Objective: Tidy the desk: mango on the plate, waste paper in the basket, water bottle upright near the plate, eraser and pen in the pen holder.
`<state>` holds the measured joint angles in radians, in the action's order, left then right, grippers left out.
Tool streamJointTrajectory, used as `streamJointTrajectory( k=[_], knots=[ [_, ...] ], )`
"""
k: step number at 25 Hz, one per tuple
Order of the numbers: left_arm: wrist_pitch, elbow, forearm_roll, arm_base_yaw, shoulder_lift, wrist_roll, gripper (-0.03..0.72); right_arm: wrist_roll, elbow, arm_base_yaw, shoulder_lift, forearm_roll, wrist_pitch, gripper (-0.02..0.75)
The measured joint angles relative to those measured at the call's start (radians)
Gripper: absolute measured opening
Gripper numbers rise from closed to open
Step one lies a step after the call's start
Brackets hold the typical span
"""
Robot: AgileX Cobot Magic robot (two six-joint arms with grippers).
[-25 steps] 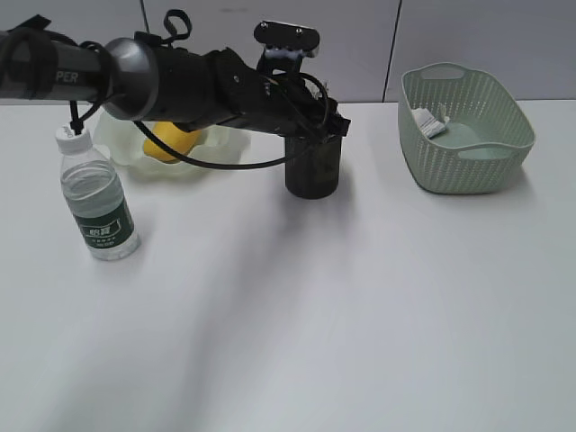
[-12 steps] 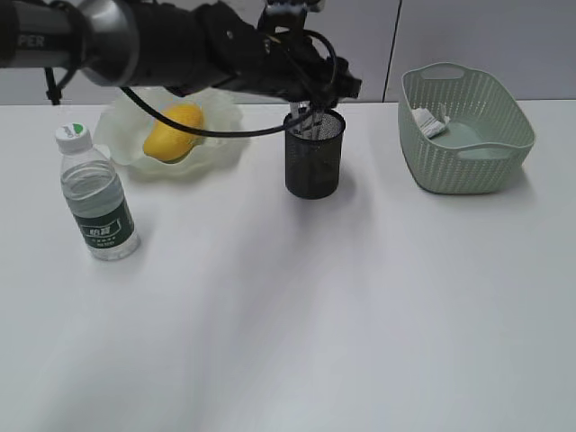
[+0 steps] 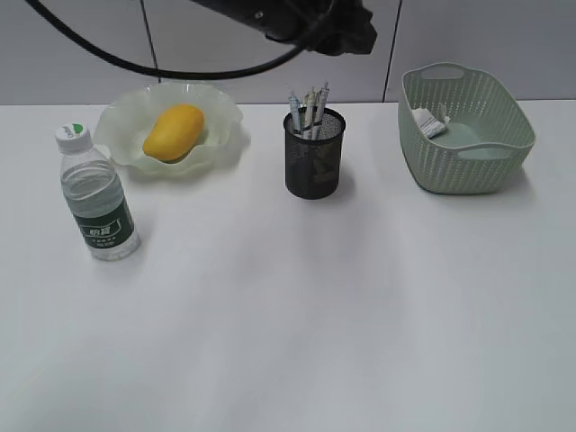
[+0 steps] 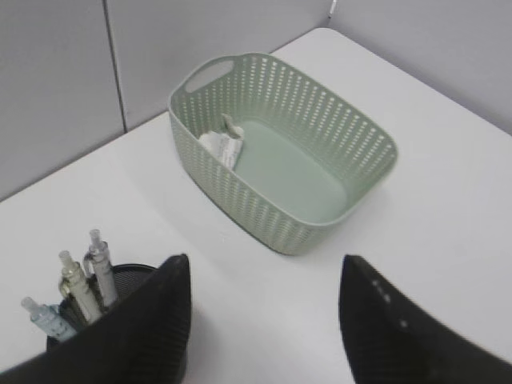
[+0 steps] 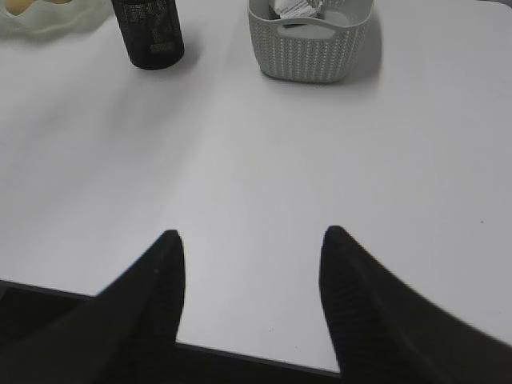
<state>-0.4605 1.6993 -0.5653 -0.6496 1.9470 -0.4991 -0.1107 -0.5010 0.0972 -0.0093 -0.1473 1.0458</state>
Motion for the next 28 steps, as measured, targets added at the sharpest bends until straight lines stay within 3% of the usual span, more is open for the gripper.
streamJointTrajectory(
  k=[8, 17, 23, 28],
  knots=[
    [-0.277, 0.000, 0.060, 0.083, -0.139, 0.132, 0.449, 0.000, 0.000, 0.000, 0.000, 0.000, 0.000, 0.435],
    [-0.460, 0.022, 0.505, 0.264, -0.228, 0.614, 0.449, 0.000, 0.000, 0.000, 0.000, 0.000, 0.000, 0.435],
    [-0.619, 0.023, 0.583, 0.457, -0.215, 0.667, 0.449, 0.000, 0.000, 0.000, 0.000, 0.000, 0.000, 0.435],
    [-0.635, 0.015, 0.622, 0.527, -0.215, 0.668, 0.464, 0.000, 0.000, 0.000, 0.000, 0.000, 0.000, 0.435]
  ],
)
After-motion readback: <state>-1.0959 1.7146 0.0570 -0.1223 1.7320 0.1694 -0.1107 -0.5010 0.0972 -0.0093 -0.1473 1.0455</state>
